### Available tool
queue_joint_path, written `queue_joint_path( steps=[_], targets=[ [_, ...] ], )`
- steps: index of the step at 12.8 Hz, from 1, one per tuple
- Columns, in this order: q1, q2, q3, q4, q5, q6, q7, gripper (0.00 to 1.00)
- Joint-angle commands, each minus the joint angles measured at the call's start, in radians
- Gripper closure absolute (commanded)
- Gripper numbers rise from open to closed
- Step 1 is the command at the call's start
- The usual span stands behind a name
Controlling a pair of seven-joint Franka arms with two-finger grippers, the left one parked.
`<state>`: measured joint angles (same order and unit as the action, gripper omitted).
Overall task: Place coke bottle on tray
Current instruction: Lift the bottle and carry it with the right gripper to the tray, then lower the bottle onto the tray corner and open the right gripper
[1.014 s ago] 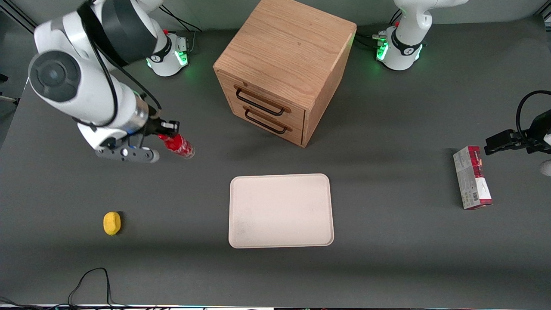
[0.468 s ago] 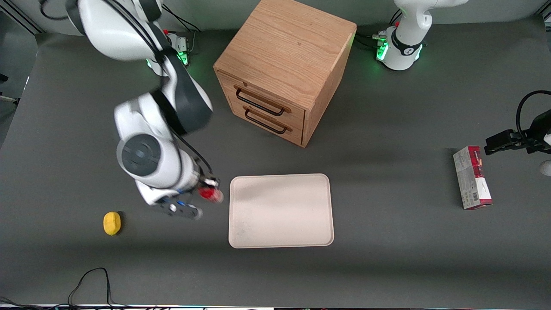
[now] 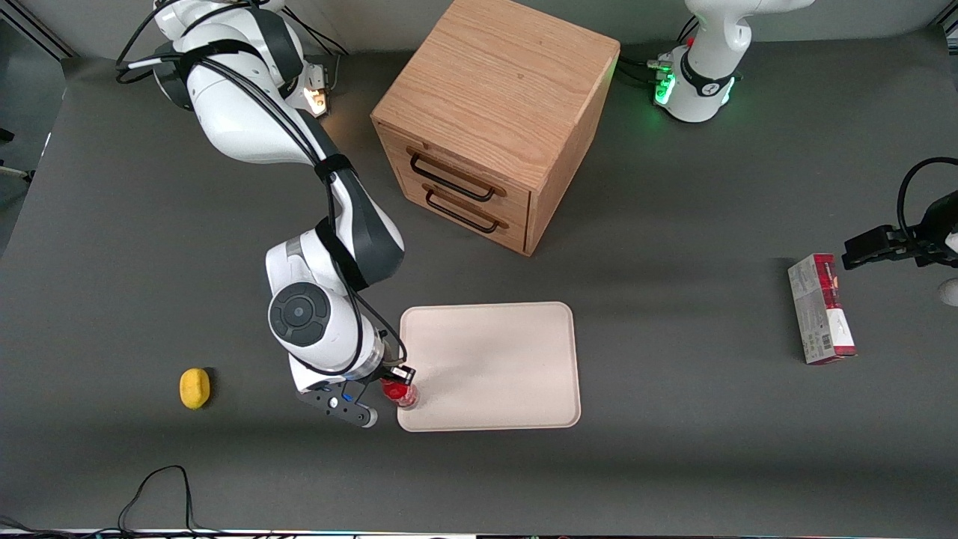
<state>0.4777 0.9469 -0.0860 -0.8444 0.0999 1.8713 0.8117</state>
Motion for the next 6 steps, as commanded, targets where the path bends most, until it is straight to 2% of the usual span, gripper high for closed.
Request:
queue_joint_path(
  steps=[1,6],
  targets=[
    [-0.004,0.029,0.012,0.053,0.017,0.016,0.027,1.0],
    [-0.002,0.03,0.015,0.051,0.017,0.029,0.029,1.0]
  ],
)
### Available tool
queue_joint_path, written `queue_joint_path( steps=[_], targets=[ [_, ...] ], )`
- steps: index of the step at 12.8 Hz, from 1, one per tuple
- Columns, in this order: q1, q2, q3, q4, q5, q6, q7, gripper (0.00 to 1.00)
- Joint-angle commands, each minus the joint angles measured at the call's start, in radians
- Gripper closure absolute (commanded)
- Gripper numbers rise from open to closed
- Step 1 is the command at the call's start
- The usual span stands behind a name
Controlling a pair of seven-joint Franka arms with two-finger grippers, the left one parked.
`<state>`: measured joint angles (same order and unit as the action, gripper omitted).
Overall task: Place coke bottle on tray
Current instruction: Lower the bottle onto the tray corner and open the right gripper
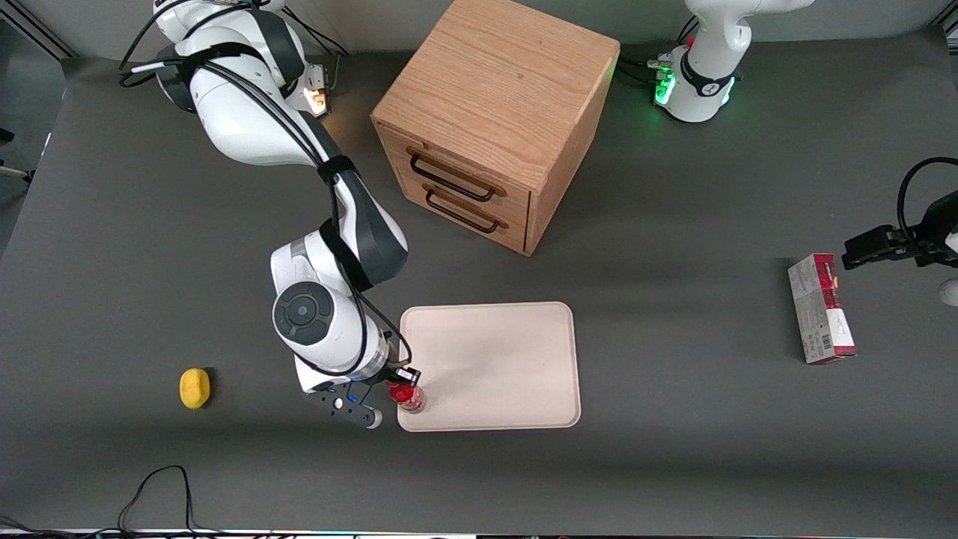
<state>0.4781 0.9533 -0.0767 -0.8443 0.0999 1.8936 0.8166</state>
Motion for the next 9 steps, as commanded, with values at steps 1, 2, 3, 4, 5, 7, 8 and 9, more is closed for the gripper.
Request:
queue_joint_path(
  steps=[1,2,3,4,5,7,8,9],
  targets=[
    [-0.003,0.024,0.006,0.051,0.017,0.01,0.024,1.0],
    [-0.003,0.024,0.011,0.051,0.017,0.022,0.024,1.0],
    [-0.003,0.03,0.011,0.05,0.017,0.027,0.029,1.0],
    [-0.003,0.031,0.011,0.05,0.017,0.027,0.033,1.0],
    [-0.003,0.031,0.011,0.047,0.018,0.025,0.033,1.0],
    [-0.003,0.033,0.012,0.042,0.018,0.013,0.033,1.0],
    [-0.003,0.033,0.015,0.042,0.018,0.013,0.033,0.95],
    [-0.003,0.033,0.015,0.039,0.018,0.013,0.035,0.64]
  ],
)
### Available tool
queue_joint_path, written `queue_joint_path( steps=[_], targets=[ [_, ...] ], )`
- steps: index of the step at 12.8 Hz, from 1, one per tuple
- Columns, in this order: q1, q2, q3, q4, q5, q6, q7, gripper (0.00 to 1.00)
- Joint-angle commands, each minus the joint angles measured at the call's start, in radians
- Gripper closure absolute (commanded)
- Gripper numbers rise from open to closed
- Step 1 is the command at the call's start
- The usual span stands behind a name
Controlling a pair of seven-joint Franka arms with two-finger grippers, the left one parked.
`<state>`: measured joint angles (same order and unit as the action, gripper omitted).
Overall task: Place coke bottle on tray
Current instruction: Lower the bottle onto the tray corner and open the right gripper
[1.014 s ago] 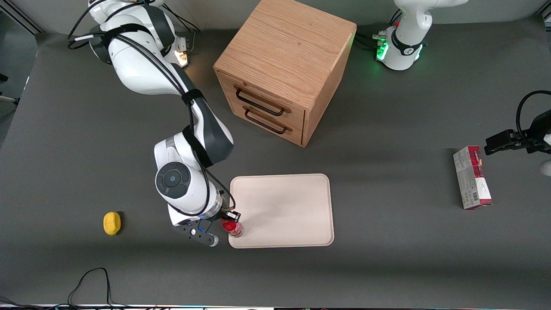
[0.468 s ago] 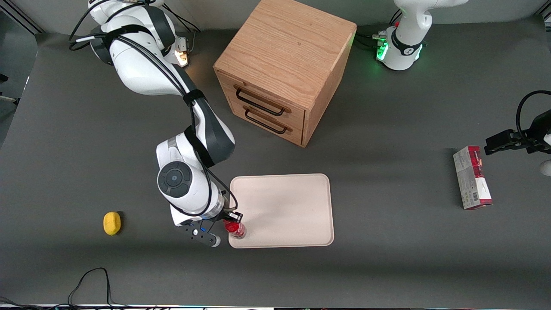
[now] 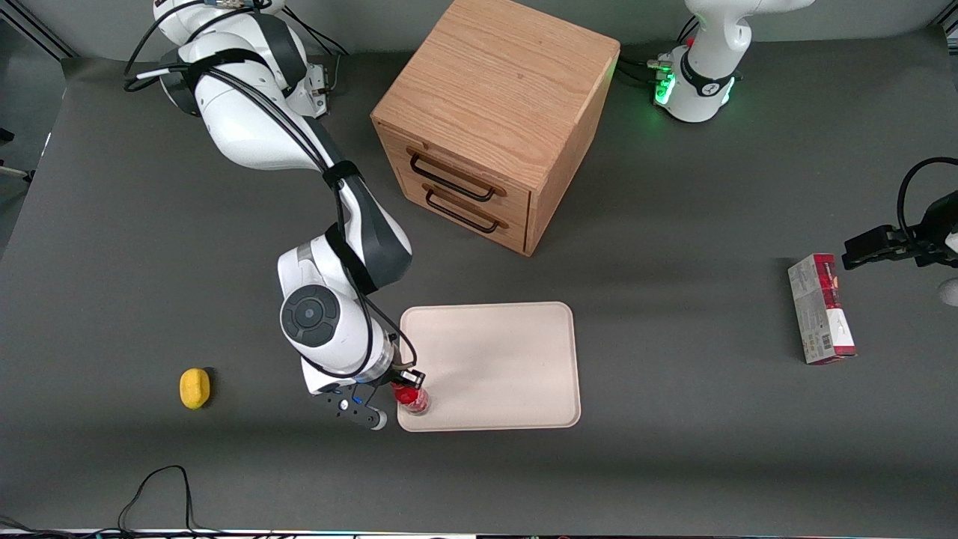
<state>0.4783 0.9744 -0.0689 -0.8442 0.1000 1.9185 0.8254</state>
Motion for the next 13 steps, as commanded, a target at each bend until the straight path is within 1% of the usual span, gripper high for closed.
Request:
queue_joint_path(
  steps=[1,2,9,11,13],
  targets=[
    [-0.001,0.013,0.008,0.039,0.017,-0.012,0.026,0.38],
    [0.0,0.016,0.008,0.037,0.011,-0.012,0.027,0.01],
    [0.0,0.017,0.008,0.039,0.012,-0.018,0.046,0.0],
    [0.0,0.012,0.006,0.039,0.01,-0.041,0.044,0.0],
    [-0.003,-0.006,0.001,0.039,0.009,-0.116,0.032,0.0]
  ],
)
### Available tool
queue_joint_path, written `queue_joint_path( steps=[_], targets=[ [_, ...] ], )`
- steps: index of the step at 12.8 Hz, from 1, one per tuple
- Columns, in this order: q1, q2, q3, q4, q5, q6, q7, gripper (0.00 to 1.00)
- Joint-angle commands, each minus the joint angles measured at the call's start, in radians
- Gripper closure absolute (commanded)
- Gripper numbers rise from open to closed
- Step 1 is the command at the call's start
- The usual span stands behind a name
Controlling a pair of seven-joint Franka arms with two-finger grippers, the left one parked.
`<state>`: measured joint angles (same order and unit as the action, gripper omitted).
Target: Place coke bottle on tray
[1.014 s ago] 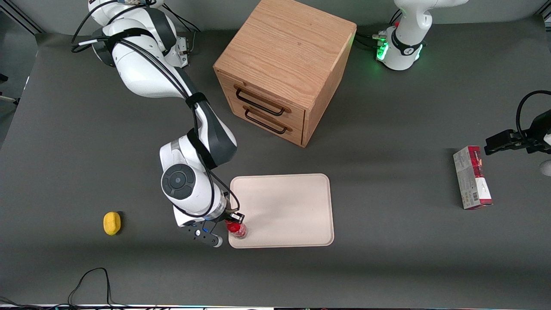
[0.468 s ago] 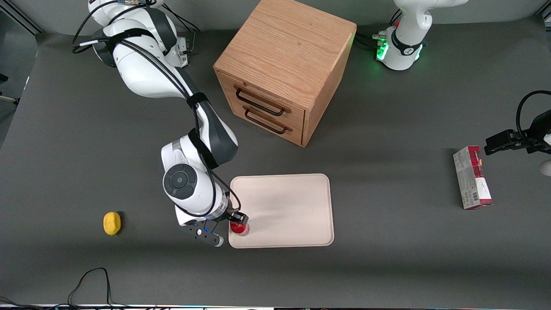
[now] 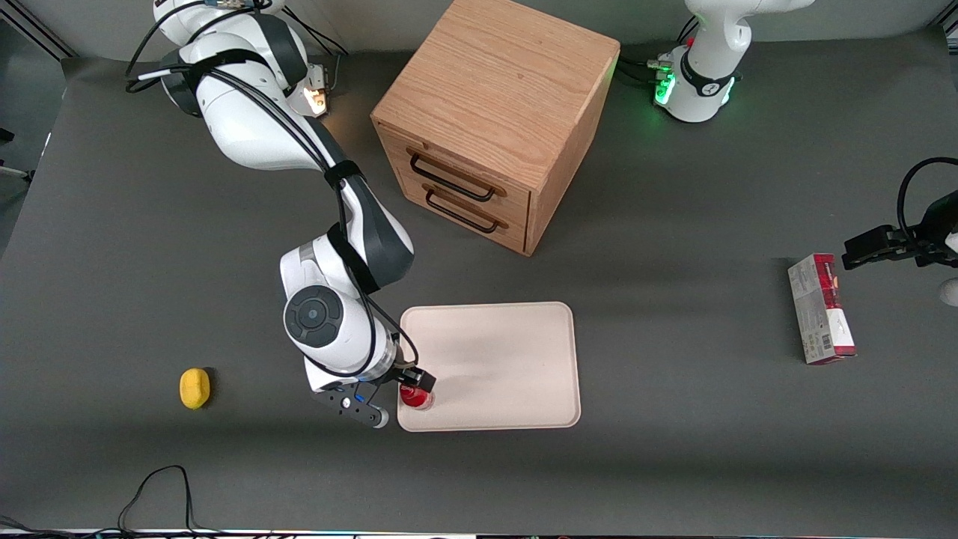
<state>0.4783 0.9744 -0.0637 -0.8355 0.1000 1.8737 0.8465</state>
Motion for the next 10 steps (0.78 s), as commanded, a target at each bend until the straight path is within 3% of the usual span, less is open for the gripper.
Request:
queue_joint_path(
  steps=[1,3,5,10],
  targets=[
    [-0.007,-0.037,-0.001,0.03,0.012,-0.118,0.006,0.0],
    [-0.042,-0.095,0.001,0.02,0.023,-0.213,-0.103,0.0],
    [-0.061,-0.217,-0.005,-0.099,0.023,-0.313,-0.173,0.0],
    [-0.09,-0.76,-0.076,-0.805,0.02,-0.134,-0.53,0.0]
  ],
)
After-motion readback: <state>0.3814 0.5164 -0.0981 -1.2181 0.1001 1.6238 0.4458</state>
